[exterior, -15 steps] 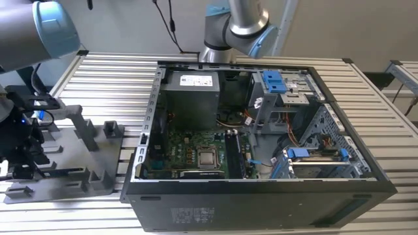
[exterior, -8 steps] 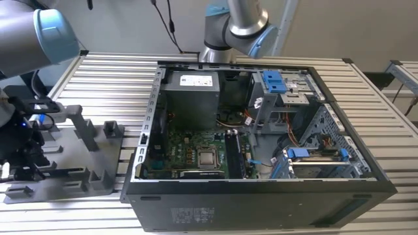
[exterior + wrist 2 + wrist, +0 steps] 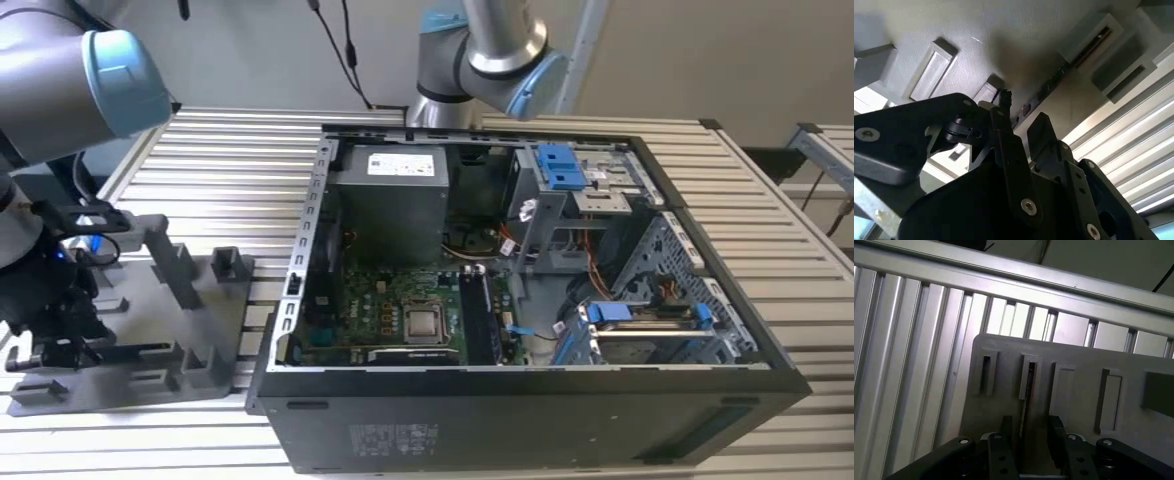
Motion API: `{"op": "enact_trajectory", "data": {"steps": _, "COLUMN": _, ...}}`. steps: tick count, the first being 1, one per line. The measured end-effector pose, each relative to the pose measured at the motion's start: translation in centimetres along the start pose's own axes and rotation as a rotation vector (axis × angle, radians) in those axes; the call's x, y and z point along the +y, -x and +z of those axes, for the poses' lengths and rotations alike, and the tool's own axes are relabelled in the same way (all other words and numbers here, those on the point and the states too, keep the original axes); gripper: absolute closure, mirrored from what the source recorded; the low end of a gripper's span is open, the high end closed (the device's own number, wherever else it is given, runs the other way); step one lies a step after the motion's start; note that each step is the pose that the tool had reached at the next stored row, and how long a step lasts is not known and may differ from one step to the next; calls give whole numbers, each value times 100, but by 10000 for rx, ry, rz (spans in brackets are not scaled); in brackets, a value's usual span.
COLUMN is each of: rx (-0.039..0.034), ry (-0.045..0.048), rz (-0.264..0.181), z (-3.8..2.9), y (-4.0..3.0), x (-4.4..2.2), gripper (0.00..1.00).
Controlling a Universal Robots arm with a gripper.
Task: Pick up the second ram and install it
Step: 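Pick up the second ram and move it above second insertion slot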
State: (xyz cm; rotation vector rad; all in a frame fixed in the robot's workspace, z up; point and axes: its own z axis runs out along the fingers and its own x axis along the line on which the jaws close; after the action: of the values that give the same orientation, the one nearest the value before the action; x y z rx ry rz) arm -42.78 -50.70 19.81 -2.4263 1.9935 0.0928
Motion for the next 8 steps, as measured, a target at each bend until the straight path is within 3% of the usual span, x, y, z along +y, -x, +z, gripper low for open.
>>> {"op": "enact_trajectory", "data": {"steps": 8, "rx": 0, "ry": -2, "rz": 1, "z": 1, "y": 8, "x": -1, "gripper": 60}}
